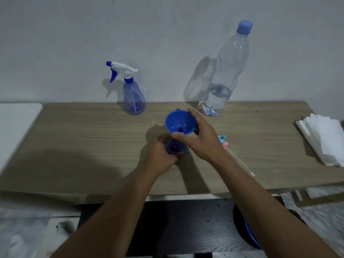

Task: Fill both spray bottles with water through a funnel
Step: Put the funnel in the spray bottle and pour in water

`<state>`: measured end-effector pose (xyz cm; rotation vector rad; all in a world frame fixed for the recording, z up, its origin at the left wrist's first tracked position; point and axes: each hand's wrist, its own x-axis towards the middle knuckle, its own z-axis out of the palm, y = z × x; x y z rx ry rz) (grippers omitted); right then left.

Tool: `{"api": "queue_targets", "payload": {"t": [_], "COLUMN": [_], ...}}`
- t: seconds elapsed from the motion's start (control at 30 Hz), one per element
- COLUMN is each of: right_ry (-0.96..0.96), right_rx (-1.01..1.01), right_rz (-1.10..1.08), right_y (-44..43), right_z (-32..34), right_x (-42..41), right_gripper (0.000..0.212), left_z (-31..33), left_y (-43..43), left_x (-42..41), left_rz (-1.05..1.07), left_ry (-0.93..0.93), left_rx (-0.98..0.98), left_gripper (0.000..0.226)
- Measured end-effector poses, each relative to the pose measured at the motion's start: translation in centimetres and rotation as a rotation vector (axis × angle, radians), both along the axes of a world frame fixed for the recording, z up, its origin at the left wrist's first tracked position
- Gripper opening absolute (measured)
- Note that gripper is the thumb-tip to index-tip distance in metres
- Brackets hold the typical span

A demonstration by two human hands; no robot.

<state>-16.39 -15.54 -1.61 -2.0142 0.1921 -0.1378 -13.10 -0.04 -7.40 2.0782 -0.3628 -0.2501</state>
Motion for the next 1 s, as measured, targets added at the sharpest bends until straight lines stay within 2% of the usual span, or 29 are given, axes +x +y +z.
{"api": "queue_targets", "payload": {"t": [0.2, 0.3, 0.4, 0.5, 0.57, 0.63, 0.73, 0.83, 0.9, 1.0], "right_ry": [0.012, 0.012, 0.003, -0.037, -0.070, -0.102, -0.144, -0.218, -0.235, -0.270], "right_rx": [-0.126, -0.165, -0.191, -0.222, -0.241, -0.252, -0.271, -0.328, -0.341, -0.379], "right_rz": [0.013, 0.030, 0.026, 0.009, 0.005, -0.011, -0.063, -0.117, -0.140, -0.163], "right_y": [0.1, -0.1, -0.4, -1.3, -2.1, -3.3, -5.6, -8.2, -10.1, -12.9], "right_z": [0.7, 1.0, 1.6, 2.7, 3.7, 4.8, 6.5, 8.4, 9.8, 11.5], "right_x": [-0.1, -0.3, -0.8, -1.6, -2.1, -2.5, -2.0, -0.6, 0.5, 2.9], "right_gripper": [0.110, 0.111, 0.110, 0.100, 0.088, 0.075, 0.065, 0.063, 0.065, 0.073], "left_z": [0.8, 0.8, 0.9, 0.9, 0.7, 0.7, 1.1, 3.0, 4.6, 7.3], "left_y": [0.2, 0.3, 0.4, 0.5, 0.4, -0.1, -2.9, -8.1, -11.9, -16.5], "left_x": [-0.5, -0.6, -0.7, -2.3, -4.4, -6.9, -9.0, -7.8, -5.9, -3.0], "left_rz": [0.017, 0.024, 0.034, 0.146, 0.268, 0.286, 0.187, 0.155, 0.167, 0.251], "left_ry": [-0.006, 0.002, -0.030, -0.117, -0.145, -0.172, -0.163, -0.054, 0.015, 0.017], "left_rx": [0.023, 0.145, 0.222, 0.252, 0.255, 0.260, 0.173, 0.051, 0.002, -0.049], "left_gripper": [0.050, 0.046, 0.052, 0.060, 0.049, 0.037, 0.025, 0.021, 0.026, 0.038]}}
